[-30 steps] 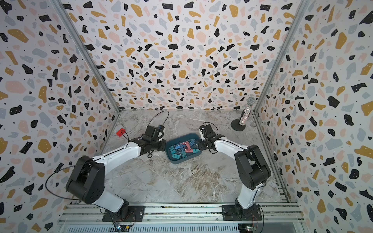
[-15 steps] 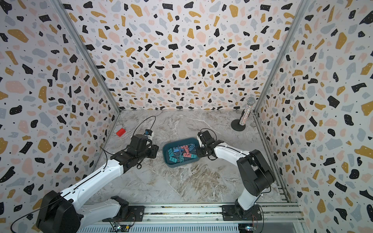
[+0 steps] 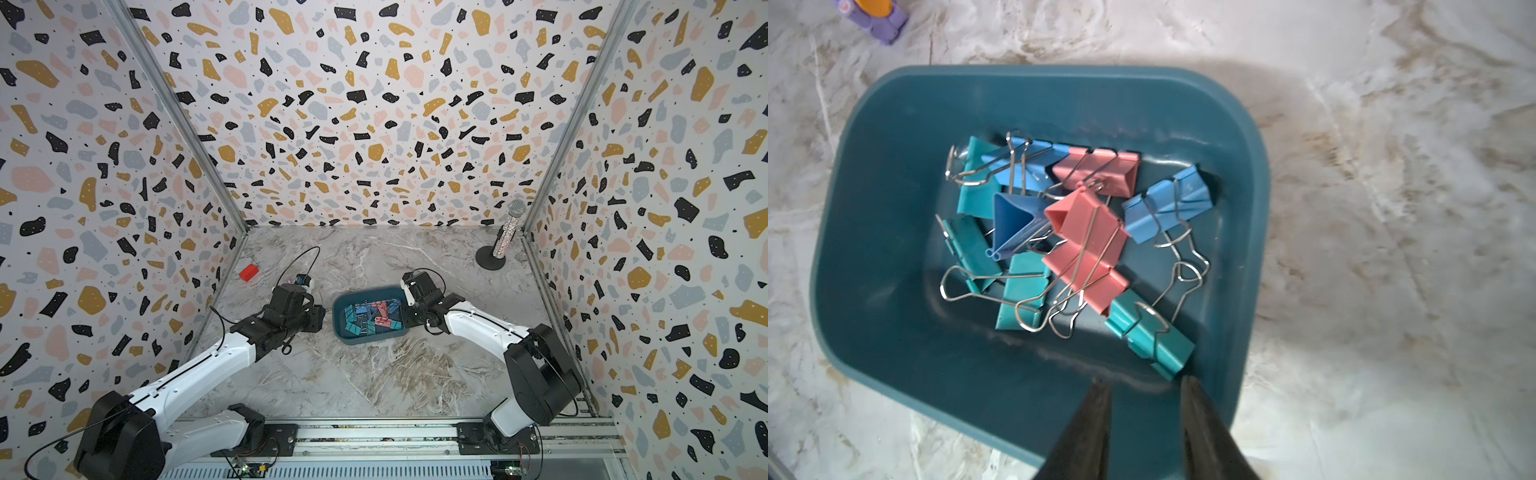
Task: Take out the binder clips from the storage box
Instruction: Move the storage box to the center of the board.
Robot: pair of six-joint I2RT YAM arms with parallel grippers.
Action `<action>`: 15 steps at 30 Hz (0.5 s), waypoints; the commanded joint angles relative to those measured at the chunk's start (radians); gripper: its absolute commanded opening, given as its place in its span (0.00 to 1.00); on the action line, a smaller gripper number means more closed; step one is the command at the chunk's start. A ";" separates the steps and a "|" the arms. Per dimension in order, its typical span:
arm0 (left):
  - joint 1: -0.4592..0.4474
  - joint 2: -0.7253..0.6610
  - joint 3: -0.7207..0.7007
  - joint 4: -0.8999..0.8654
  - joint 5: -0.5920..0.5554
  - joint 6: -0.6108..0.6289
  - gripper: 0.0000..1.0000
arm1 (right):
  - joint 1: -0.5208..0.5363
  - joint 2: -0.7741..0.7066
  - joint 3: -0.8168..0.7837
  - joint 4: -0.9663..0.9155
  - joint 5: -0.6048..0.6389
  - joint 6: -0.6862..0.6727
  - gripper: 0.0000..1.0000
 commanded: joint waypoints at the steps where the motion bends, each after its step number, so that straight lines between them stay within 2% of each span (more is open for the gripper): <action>1: -0.003 0.010 -0.009 0.040 -0.037 -0.022 0.57 | 0.034 0.009 -0.004 0.017 -0.015 0.031 0.34; 5: -0.003 0.021 -0.013 0.055 -0.034 -0.033 0.60 | 0.070 -0.004 0.007 -0.001 0.015 0.038 0.33; 9: -0.003 0.024 -0.034 0.120 0.000 -0.032 0.61 | 0.083 -0.093 -0.004 -0.030 0.089 0.033 0.34; 15: -0.003 0.083 -0.026 0.186 0.055 -0.009 0.63 | 0.075 -0.185 0.054 -0.138 0.214 -0.032 0.42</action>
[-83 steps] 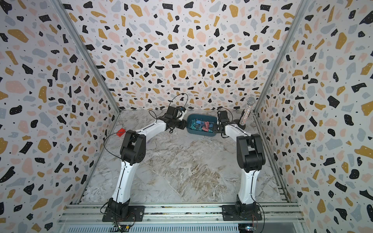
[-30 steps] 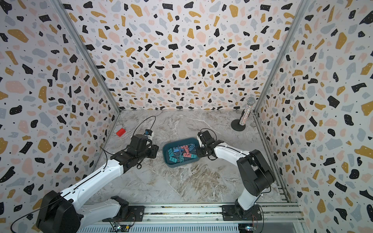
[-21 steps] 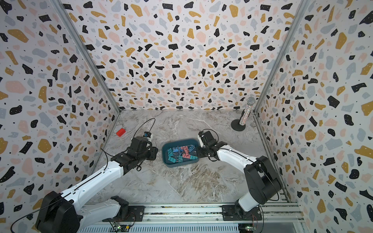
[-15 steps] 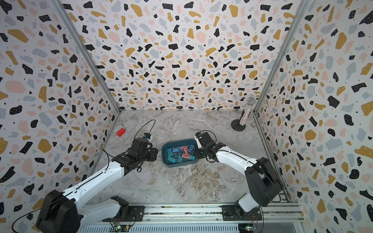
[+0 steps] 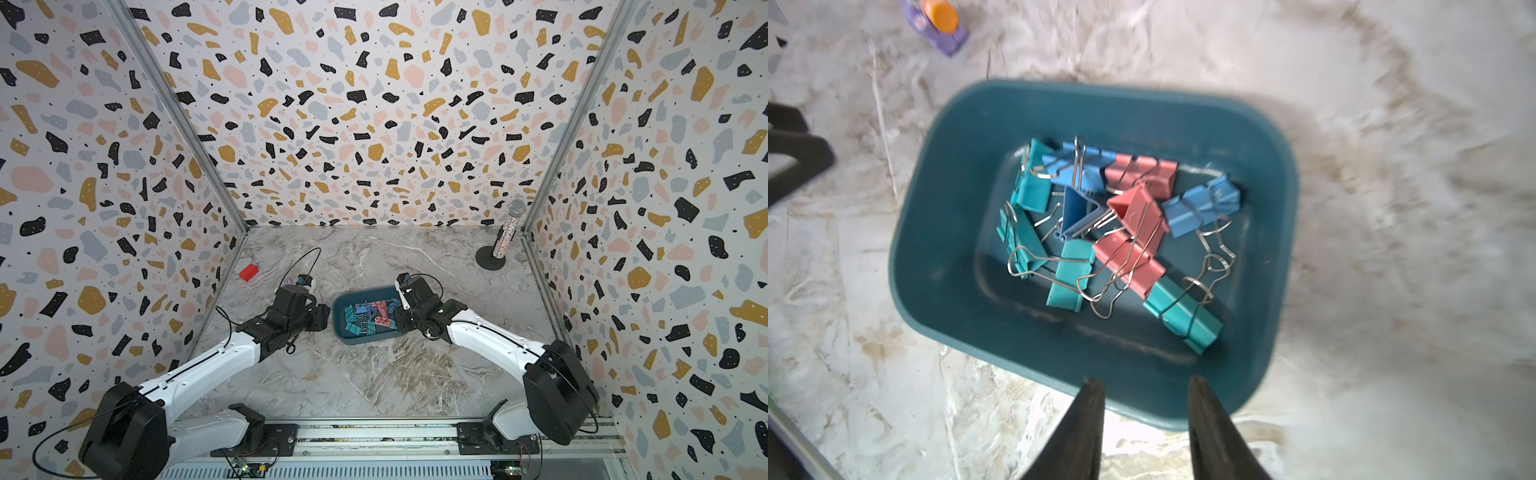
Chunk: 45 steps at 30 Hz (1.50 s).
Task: Take out the binder clips from the storage box
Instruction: Move the storage box to the center of the board.
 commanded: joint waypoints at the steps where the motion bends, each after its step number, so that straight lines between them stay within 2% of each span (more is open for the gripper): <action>1: -0.002 0.047 0.016 0.071 0.034 0.014 0.63 | -0.012 -0.040 0.062 -0.087 0.095 -0.050 0.44; 4: -0.003 0.088 0.039 0.073 0.036 0.020 0.63 | -0.049 -0.015 0.072 -0.094 0.070 -0.061 0.45; 8: -0.001 0.140 0.059 0.091 0.048 0.033 0.55 | -0.097 0.033 0.086 -0.084 0.017 -0.073 0.44; 14: -0.001 0.215 0.115 0.114 0.129 0.029 0.48 | -0.106 0.105 0.203 -0.159 -0.015 -0.119 0.43; 18: -0.001 0.257 0.130 0.103 0.105 0.029 0.46 | -0.106 0.134 0.256 -0.180 -0.073 -0.171 0.42; 22: 0.005 0.315 0.157 0.103 0.076 0.047 0.37 | -0.100 0.154 0.236 -0.126 -0.114 -0.235 0.42; 26: 0.017 0.362 0.196 0.096 0.079 0.054 0.26 | -0.079 0.201 0.284 -0.121 -0.199 -0.277 0.41; 29: 0.027 0.378 0.217 0.096 0.066 0.057 0.22 | -0.050 0.235 0.319 -0.117 -0.209 -0.317 0.41; 36: 0.077 0.384 0.253 0.071 0.042 0.131 0.22 | -0.010 0.301 0.358 -0.067 -0.228 -0.443 0.40; 41: 0.128 0.422 0.277 0.062 0.088 0.148 0.16 | 0.001 0.319 0.354 -0.029 -0.243 -0.489 0.40; 45: 0.179 0.429 0.290 0.066 0.118 0.135 0.16 | 0.006 0.347 0.374 -0.025 -0.239 -0.545 0.40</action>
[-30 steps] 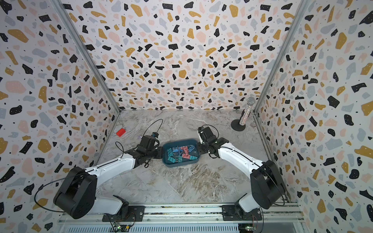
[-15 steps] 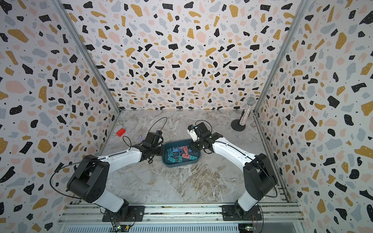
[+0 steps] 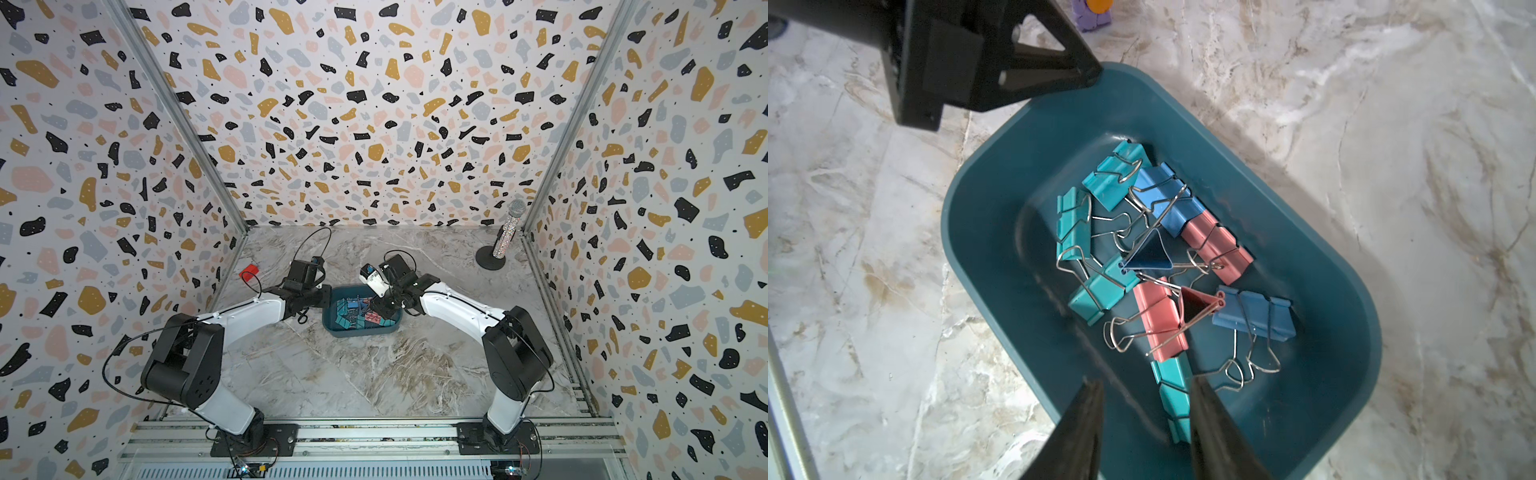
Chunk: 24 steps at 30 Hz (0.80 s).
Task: Take out the binder clips from the storage box
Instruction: Move the storage box to the center of the board, then pick up the binder clip from the storage box.
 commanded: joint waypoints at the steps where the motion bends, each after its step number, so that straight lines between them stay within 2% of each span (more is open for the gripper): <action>1: 0.043 0.012 0.030 0.003 0.030 0.011 0.18 | 0.008 0.018 0.053 0.009 -0.006 -0.079 0.40; 4: 0.051 0.001 0.039 0.003 0.067 0.017 0.27 | 0.014 0.038 0.079 0.010 0.000 -0.122 0.40; 7: 0.052 -0.020 0.031 0.003 0.109 -0.014 0.42 | 0.020 0.058 0.099 0.030 -0.001 -0.167 0.40; 10: 0.051 -0.056 0.009 0.002 0.126 -0.047 0.48 | 0.026 0.086 0.124 0.048 -0.010 -0.216 0.40; 14: 0.051 -0.106 -0.025 0.003 0.131 -0.064 0.48 | 0.030 0.135 0.169 0.062 -0.044 -0.254 0.40; 20: 0.051 -0.111 -0.049 0.003 0.175 -0.086 0.33 | 0.039 0.212 0.224 0.098 -0.057 -0.292 0.39; 24: 0.051 -0.099 -0.060 0.005 0.182 -0.096 0.30 | 0.054 0.260 0.265 0.103 -0.050 -0.316 0.34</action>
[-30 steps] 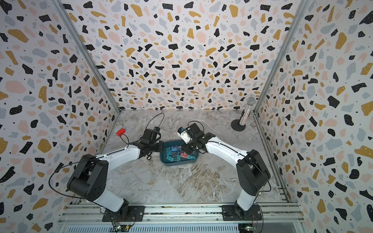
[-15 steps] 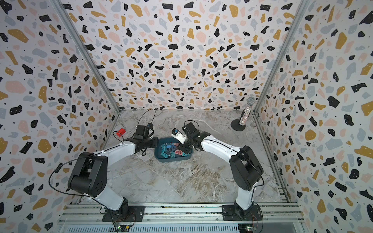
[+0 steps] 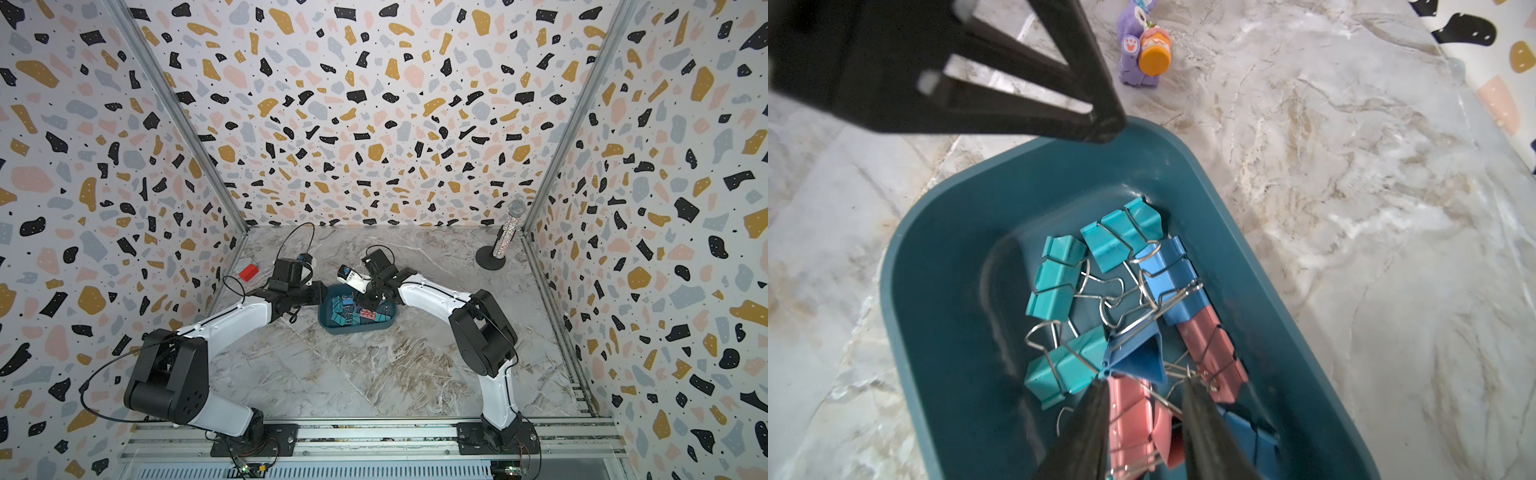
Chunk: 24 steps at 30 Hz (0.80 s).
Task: Take out the binder clips from the storage box
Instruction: Pick up the binder clip from the storage box.
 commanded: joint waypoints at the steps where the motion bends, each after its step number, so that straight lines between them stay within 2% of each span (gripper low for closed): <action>1: -0.001 0.009 -0.018 0.018 0.027 -0.018 0.30 | 0.022 0.017 0.062 0.005 -0.005 -0.043 0.34; 24: -0.001 0.044 -0.032 0.031 0.071 -0.019 0.29 | 0.055 0.150 0.153 0.024 0.114 -0.091 0.32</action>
